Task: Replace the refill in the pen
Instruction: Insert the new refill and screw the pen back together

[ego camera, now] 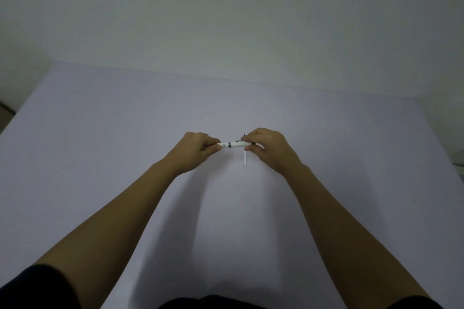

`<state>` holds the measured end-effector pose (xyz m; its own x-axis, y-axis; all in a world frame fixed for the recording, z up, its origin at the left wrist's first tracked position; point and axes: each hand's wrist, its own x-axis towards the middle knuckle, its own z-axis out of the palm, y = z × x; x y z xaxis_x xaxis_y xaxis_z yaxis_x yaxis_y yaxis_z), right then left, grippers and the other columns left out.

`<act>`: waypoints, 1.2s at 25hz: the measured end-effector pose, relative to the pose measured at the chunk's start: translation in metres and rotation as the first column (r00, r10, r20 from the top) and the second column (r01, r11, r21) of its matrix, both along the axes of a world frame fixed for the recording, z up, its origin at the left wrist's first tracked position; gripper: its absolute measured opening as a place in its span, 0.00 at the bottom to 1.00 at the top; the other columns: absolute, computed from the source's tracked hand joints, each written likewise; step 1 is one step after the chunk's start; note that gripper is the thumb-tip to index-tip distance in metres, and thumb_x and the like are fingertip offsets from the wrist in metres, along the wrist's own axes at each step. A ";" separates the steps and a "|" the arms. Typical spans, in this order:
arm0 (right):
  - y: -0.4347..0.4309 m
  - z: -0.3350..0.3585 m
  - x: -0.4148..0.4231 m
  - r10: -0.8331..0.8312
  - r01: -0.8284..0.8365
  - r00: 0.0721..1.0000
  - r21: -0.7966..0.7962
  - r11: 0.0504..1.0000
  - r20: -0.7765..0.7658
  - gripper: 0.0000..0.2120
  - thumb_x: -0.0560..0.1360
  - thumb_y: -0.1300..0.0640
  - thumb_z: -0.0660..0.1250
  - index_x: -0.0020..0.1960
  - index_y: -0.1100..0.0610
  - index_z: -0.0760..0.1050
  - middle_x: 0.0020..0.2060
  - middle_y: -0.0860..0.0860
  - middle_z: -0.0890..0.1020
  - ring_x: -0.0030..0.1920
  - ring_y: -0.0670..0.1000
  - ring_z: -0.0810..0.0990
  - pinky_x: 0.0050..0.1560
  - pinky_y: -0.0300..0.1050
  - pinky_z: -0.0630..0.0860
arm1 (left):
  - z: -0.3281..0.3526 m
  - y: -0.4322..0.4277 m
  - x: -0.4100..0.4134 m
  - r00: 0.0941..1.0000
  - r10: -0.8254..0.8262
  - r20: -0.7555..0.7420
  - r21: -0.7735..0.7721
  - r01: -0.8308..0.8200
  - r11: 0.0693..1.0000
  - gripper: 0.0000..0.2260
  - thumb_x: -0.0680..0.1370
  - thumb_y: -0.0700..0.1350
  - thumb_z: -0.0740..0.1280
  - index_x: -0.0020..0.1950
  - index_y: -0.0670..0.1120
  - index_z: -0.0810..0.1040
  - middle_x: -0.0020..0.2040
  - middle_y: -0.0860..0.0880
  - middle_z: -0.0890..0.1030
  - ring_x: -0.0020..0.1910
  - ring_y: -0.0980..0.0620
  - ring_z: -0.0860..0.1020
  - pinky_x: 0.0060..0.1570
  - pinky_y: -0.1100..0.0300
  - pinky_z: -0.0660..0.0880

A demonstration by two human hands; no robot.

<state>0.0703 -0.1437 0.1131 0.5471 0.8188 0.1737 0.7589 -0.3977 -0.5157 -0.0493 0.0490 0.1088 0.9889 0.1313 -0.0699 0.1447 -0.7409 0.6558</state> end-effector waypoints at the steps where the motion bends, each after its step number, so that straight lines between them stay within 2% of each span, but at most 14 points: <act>1: 0.001 0.002 -0.001 0.002 -0.002 1.000 0.003 1.000 0.008 0.10 0.72 0.63 0.69 0.53 0.60 0.81 0.45 0.58 0.84 0.47 0.58 0.81 0.47 0.52 0.77 | 0.001 0.000 0.000 1.000 0.009 0.008 -0.014 -0.009 1.000 0.12 0.79 0.49 0.61 0.43 0.45 0.80 0.34 0.41 0.78 0.32 0.48 0.71 0.33 0.59 0.65; 5: 0.008 0.005 -0.002 0.022 -0.021 0.999 -0.039 0.999 0.037 0.10 0.73 0.63 0.67 0.54 0.60 0.80 0.46 0.59 0.84 0.48 0.58 0.80 0.47 0.45 0.72 | 0.001 0.000 -0.004 0.999 0.040 0.028 -0.052 -0.038 0.998 0.13 0.79 0.49 0.61 0.43 0.43 0.80 0.36 0.40 0.79 0.38 0.42 0.77 0.38 0.48 0.73; 7: 0.011 0.004 -0.002 0.034 -0.031 0.999 -0.063 0.998 0.039 0.11 0.74 0.62 0.66 0.55 0.60 0.79 0.48 0.58 0.83 0.49 0.58 0.80 0.47 0.45 0.71 | 0.000 0.000 -0.005 0.998 0.054 0.029 -0.058 -0.053 0.997 0.13 0.79 0.49 0.61 0.43 0.43 0.80 0.36 0.40 0.80 0.38 0.43 0.77 0.39 0.49 0.73; 10: 0.013 0.002 -0.001 0.045 -0.042 0.999 -0.102 0.994 0.024 0.11 0.75 0.62 0.65 0.57 0.60 0.79 0.50 0.58 0.83 0.51 0.57 0.79 0.49 0.47 0.72 | -0.002 -0.002 -0.003 0.999 0.039 -0.029 -0.013 -0.039 0.999 0.13 0.79 0.49 0.61 0.42 0.43 0.80 0.36 0.40 0.80 0.34 0.48 0.75 0.35 0.57 0.69; 12: 0.013 -0.002 0.001 0.038 -0.035 0.999 -0.121 0.992 0.017 0.12 0.75 0.62 0.64 0.58 0.60 0.78 0.52 0.58 0.82 0.53 0.57 0.78 0.51 0.48 0.72 | -0.005 -0.005 -0.001 0.996 -0.007 -0.086 0.085 0.014 0.996 0.13 0.79 0.50 0.61 0.46 0.44 0.82 0.39 0.40 0.79 0.37 0.47 0.74 0.37 0.56 0.69; 14: 0.014 -0.011 0.002 -0.009 0.008 1.000 -0.095 0.995 -0.015 0.14 0.76 0.62 0.64 0.61 0.61 0.75 0.57 0.58 0.81 0.58 0.57 0.77 0.58 0.47 0.71 | -0.011 -0.010 0.003 0.993 -0.002 -0.119 0.108 0.015 0.994 0.12 0.78 0.50 0.63 0.47 0.45 0.83 0.39 0.44 0.75 0.38 0.47 0.72 0.38 0.54 0.68; 17: 0.009 -0.034 0.000 -0.217 0.205 0.964 -0.088 0.975 -0.157 0.21 0.79 0.59 0.58 0.71 0.62 0.63 0.70 0.58 0.70 0.70 0.55 0.68 0.70 0.44 0.61 | -0.030 -0.021 0.011 0.975 0.111 -0.193 0.041 -0.105 0.994 0.16 0.77 0.48 0.64 0.33 0.40 0.75 0.28 0.46 0.66 0.29 0.49 0.63 0.31 0.57 0.59; 18: 0.005 -0.046 -0.002 -0.290 0.266 0.940 -0.141 0.953 -0.181 0.22 0.80 0.59 0.56 0.72 0.62 0.58 0.72 0.58 0.65 0.73 0.55 0.63 0.72 0.45 0.57 | -0.038 -0.025 0.014 0.963 0.161 -0.218 0.035 -0.157 0.987 0.16 0.78 0.48 0.64 0.32 0.41 0.73 0.27 0.47 0.64 0.28 0.49 0.61 0.29 0.57 0.57; 20: -0.006 -0.070 -0.009 -0.379 0.321 0.906 -0.278 0.905 -0.188 0.23 0.81 0.58 0.51 0.74 0.64 0.52 0.75 0.60 0.57 0.76 0.56 0.55 0.74 0.44 0.50 | -0.052 -0.032 0.018 0.934 0.251 -0.253 0.016 -0.256 0.967 0.17 0.78 0.47 0.64 0.31 0.41 0.72 0.25 0.47 0.64 0.26 0.50 0.62 0.29 0.58 0.60; 23: -0.021 -0.108 -0.020 -0.450 0.339 0.879 -0.457 0.822 -0.158 0.24 0.82 0.55 0.48 0.74 0.65 0.49 0.76 0.61 0.51 0.77 0.56 0.48 0.75 0.48 0.48 | -0.074 -0.042 0.034 0.906 0.333 -0.260 0.007 -0.343 0.939 0.17 0.78 0.46 0.63 0.33 0.38 0.75 0.24 0.49 0.65 0.26 0.50 0.65 0.30 0.59 0.63; 25: -0.026 -0.125 -0.027 -0.460 0.342 0.879 -0.499 0.796 -0.130 0.25 0.82 0.53 0.47 0.74 0.63 0.48 0.77 0.59 0.49 0.77 0.56 0.47 0.75 0.51 0.48 | -0.085 -0.047 0.044 0.897 0.360 -0.257 0.040 -0.362 0.931 0.17 0.79 0.46 0.62 0.39 0.34 0.79 0.27 0.47 0.69 0.30 0.48 0.68 0.32 0.56 0.65; 28: -0.025 -0.139 -0.034 -0.473 0.363 0.873 -0.487 0.794 -0.120 0.26 0.81 0.52 0.47 0.75 0.62 0.45 0.77 0.58 0.47 0.77 0.55 0.45 0.75 0.51 0.45 | -0.100 -0.050 0.053 0.887 0.391 -0.246 0.103 -0.377 0.920 0.17 0.80 0.46 0.59 0.48 0.33 0.79 0.40 0.37 0.78 0.39 0.41 0.76 0.38 0.52 0.69; 30: -0.024 -0.144 -0.038 -0.482 0.384 0.869 -0.461 0.800 -0.112 0.27 0.81 0.52 0.48 0.75 0.61 0.43 0.77 0.58 0.46 0.77 0.55 0.44 0.75 0.51 0.43 | -0.108 -0.052 0.055 0.896 0.399 -0.196 0.130 -0.380 0.916 0.16 0.81 0.46 0.58 0.50 0.33 0.77 0.46 0.35 0.78 0.44 0.38 0.77 0.40 0.51 0.70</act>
